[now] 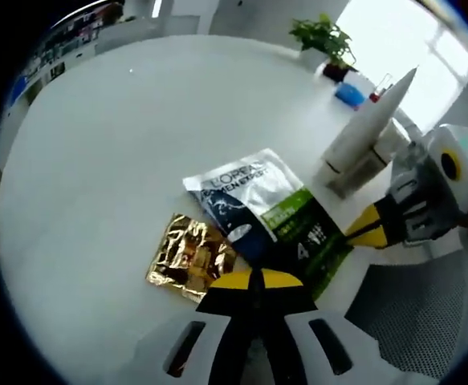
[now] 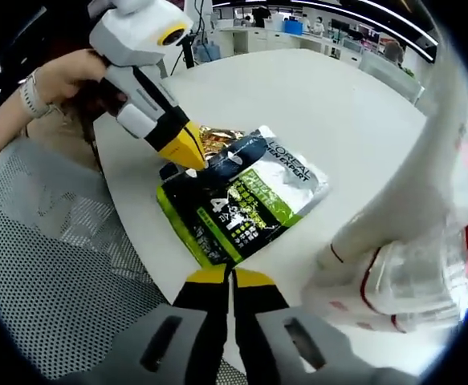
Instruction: Arrange the skincare products in the storage area until every visible bottle or jar stands upright without overlapping.
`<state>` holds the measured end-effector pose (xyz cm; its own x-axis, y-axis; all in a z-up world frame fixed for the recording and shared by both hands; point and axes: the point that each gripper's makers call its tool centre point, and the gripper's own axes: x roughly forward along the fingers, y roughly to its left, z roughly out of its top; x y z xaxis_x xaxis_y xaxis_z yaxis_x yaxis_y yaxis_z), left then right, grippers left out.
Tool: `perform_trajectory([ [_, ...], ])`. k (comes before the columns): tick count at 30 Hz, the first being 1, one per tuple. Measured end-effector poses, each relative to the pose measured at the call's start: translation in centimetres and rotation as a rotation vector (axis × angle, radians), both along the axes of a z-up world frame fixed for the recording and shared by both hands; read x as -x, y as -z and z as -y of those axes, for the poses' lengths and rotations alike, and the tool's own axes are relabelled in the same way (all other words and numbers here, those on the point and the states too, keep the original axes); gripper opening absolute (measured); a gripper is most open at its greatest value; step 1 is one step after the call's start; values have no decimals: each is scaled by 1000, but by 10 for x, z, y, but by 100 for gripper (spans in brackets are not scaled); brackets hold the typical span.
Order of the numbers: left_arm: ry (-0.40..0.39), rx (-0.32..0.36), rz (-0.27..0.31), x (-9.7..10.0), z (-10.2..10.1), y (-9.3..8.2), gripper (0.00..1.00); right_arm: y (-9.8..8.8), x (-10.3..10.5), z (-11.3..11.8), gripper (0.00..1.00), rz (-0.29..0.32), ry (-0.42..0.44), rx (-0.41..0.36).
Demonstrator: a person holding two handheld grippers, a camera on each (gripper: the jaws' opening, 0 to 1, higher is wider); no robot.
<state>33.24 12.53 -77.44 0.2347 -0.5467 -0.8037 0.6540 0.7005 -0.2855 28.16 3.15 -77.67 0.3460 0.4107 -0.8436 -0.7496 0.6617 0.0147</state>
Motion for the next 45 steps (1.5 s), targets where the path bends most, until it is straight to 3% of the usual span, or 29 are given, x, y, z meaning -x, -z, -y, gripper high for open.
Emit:
perform_trajectory([
  [4,7,25,-17,3,5,-1,0,0,3,7,1,-1,11,13],
  [20,123,5,2,17,26,1,0,1,6,33,1,-6,62,66],
  [45,143,8,44,12,30,2,0,3,0,41,1,4,102,67],
])
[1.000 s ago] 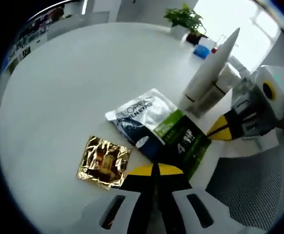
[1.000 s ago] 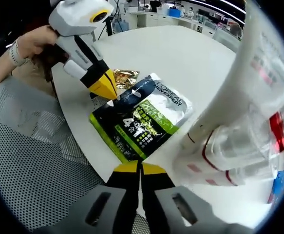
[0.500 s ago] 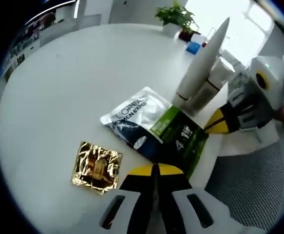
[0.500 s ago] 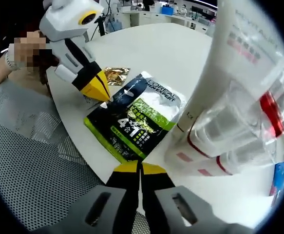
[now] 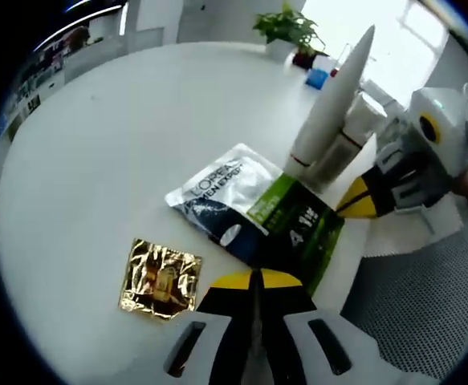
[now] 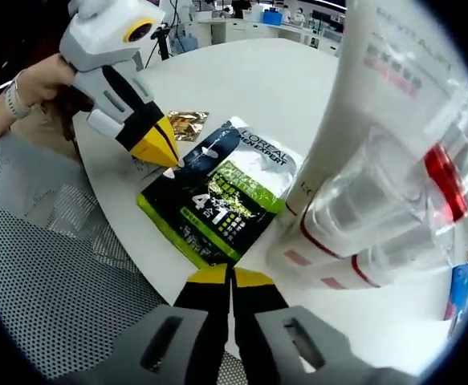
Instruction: Arrange the skincare products in the storage area until every visible bottle or jar stands upright without overlapping.
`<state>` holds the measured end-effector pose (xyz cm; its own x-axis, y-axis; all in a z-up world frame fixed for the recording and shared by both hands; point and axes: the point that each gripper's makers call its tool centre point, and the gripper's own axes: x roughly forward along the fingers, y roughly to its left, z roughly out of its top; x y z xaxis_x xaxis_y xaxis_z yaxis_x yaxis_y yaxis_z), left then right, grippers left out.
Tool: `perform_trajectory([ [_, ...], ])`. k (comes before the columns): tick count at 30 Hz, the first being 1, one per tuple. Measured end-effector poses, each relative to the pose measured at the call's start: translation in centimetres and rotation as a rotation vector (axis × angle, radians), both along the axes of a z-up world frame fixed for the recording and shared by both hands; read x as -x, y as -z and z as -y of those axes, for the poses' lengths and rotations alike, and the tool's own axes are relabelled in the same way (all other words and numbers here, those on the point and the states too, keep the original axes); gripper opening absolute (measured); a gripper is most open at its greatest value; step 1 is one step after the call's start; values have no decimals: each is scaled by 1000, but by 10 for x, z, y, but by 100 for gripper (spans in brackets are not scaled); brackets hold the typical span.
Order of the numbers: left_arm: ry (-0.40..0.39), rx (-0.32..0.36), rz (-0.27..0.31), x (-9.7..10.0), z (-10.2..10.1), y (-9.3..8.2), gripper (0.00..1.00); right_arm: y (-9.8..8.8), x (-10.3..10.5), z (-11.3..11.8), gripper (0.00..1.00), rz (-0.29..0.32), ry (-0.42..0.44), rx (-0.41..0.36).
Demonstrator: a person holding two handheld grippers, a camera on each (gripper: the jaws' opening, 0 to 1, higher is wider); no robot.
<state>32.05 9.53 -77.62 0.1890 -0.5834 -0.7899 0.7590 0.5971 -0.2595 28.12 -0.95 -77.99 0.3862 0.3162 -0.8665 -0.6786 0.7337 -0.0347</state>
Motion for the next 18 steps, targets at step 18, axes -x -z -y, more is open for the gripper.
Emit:
perform_trajectory([
  [18,-1,-4,8,-3,-1,2,0,1,-1,1,1,-2,6,0],
])
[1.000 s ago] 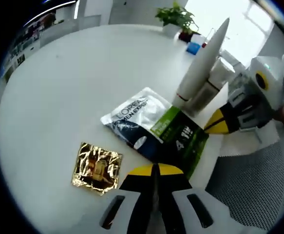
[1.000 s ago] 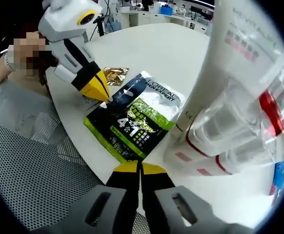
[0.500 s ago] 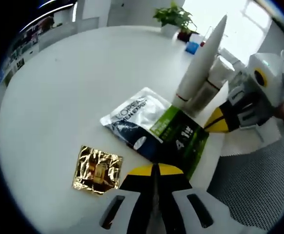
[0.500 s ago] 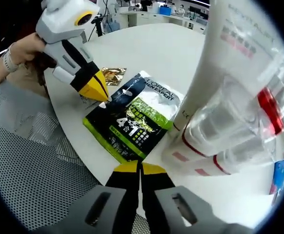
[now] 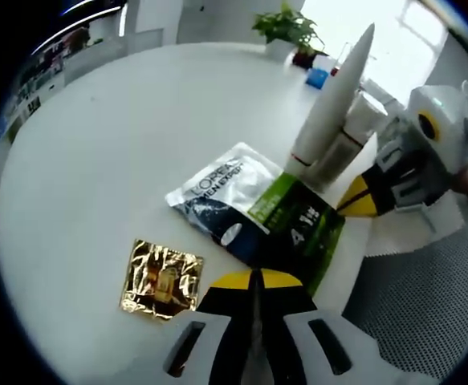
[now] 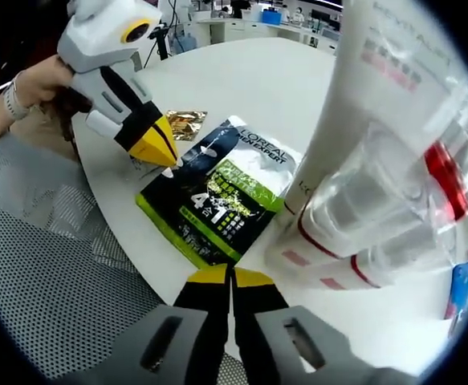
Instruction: Arrange the skincare products in the storage area until every visible bottle or jar stands upright without overlapping.
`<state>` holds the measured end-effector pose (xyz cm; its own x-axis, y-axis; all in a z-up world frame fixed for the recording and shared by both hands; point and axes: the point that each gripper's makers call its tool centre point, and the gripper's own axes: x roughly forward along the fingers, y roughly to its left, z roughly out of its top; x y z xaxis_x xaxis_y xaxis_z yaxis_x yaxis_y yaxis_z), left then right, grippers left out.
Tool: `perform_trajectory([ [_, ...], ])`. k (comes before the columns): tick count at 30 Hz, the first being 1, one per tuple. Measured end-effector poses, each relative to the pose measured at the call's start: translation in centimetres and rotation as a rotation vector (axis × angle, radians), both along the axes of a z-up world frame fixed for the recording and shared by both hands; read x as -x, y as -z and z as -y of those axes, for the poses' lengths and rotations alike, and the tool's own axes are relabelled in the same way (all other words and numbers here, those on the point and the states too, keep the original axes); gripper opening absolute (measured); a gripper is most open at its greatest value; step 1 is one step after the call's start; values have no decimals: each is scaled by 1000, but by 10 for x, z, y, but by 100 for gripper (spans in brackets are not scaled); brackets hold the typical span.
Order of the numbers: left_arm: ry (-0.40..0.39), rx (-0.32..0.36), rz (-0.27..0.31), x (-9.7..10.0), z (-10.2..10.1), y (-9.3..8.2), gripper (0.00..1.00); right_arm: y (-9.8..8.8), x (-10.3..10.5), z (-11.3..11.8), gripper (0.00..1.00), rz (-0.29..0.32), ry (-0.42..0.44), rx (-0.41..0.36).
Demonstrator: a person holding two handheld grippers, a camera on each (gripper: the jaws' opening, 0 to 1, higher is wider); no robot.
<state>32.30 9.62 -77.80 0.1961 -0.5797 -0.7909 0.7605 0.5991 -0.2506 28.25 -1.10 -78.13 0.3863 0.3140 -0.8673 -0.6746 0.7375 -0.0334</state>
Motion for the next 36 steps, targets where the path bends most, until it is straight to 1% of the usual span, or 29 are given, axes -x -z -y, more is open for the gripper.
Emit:
perform_trajectory([
  [7,3,-2,4,0,0,1,0,1,0,1,1,-2,4,-1],
  [16,15,-13,28,0,0,1,0,0,1,2,3,0,3,4],
  [23,3,-13,47,-1,-4,-3,0,-8,-1,9,4,26,9,15],
  [28,-11,-23,67,-4,-13,-14,0,-16,-1,11,4,40,18,-10],
  [36,-53,3,132,-2,-21,-42,4,-33,1,11,5,76,28,-66],
])
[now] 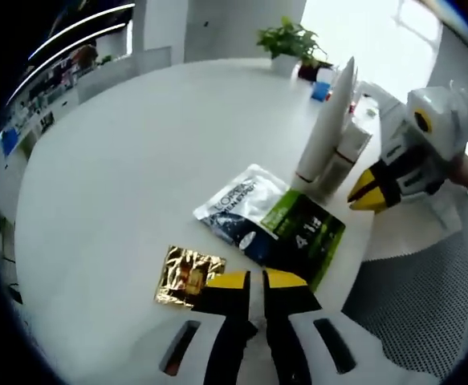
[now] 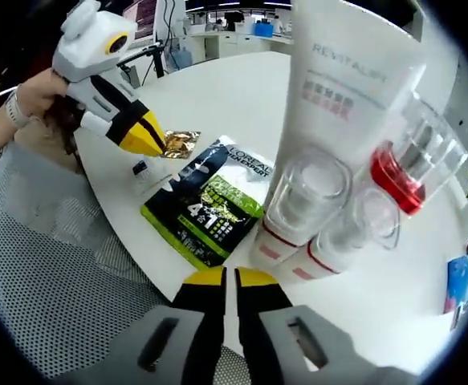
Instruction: Arrange the skincare products in the storage area until every visible bottle or jar stands upright without overlapping.
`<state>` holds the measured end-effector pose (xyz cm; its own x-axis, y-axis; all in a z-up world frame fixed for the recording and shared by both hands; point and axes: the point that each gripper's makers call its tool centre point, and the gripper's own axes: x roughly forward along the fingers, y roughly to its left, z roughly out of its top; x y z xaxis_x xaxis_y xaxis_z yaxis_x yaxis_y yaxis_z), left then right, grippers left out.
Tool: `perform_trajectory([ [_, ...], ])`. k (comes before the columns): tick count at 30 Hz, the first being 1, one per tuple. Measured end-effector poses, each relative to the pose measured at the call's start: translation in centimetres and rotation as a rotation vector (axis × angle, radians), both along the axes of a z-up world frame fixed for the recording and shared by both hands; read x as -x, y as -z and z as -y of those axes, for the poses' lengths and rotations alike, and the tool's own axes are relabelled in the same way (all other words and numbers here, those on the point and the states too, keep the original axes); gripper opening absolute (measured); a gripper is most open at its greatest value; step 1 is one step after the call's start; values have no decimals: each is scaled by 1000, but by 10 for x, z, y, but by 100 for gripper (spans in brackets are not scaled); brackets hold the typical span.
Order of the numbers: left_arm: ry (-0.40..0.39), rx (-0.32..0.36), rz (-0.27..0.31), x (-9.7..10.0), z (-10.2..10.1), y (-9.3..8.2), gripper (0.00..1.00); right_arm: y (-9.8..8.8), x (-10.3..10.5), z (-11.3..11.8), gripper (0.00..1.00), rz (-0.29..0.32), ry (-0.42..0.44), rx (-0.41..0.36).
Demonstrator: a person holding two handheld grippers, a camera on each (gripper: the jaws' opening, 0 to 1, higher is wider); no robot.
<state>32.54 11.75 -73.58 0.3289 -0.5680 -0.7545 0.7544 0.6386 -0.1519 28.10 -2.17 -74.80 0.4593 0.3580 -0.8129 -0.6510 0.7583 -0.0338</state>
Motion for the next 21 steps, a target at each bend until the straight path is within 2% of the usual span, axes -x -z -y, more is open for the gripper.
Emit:
perform_trajectory([
  [4,-9,5,38,4,-3,-13,7,-10,1,-2,5,15,8,-39],
  [11,-22,18,91,11,-6,-33,15,-25,5,-1,7,49,9,-60],
  [14,-25,32,125,14,-6,-44,22,-37,8,-2,9,69,14,-87],
  [21,-37,33,183,19,-11,-61,34,-58,13,-2,13,119,7,-92],
])
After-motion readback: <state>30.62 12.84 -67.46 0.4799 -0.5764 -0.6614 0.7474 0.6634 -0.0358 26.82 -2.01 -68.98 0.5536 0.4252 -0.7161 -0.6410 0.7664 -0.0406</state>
